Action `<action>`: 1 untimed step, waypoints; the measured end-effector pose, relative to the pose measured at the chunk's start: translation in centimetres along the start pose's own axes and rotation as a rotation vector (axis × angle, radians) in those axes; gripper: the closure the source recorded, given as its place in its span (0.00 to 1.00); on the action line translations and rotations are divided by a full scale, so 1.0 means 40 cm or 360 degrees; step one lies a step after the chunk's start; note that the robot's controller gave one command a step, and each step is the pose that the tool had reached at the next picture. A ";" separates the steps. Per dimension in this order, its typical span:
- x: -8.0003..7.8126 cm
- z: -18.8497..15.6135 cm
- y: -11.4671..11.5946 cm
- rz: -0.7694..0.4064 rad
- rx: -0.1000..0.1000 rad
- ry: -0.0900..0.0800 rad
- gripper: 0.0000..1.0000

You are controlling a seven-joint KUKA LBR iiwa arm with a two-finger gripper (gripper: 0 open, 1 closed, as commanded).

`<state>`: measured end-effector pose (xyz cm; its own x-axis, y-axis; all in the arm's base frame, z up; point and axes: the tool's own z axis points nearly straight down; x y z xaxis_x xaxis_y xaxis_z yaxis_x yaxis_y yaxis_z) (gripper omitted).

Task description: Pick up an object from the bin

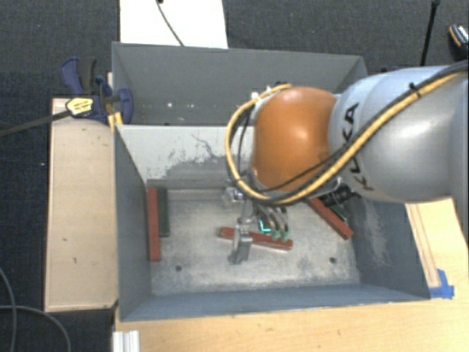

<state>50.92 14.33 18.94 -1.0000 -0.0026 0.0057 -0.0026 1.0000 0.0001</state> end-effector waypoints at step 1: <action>-0.033 0.306 -0.153 0.0401 0.0002 -0.0002 0.00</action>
Offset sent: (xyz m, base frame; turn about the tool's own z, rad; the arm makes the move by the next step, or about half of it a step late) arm 0.0136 -0.0592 -0.1194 0.2504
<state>52.18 8.23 6.71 -0.9690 0.2469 0.0042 0.2469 0.9690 -0.0025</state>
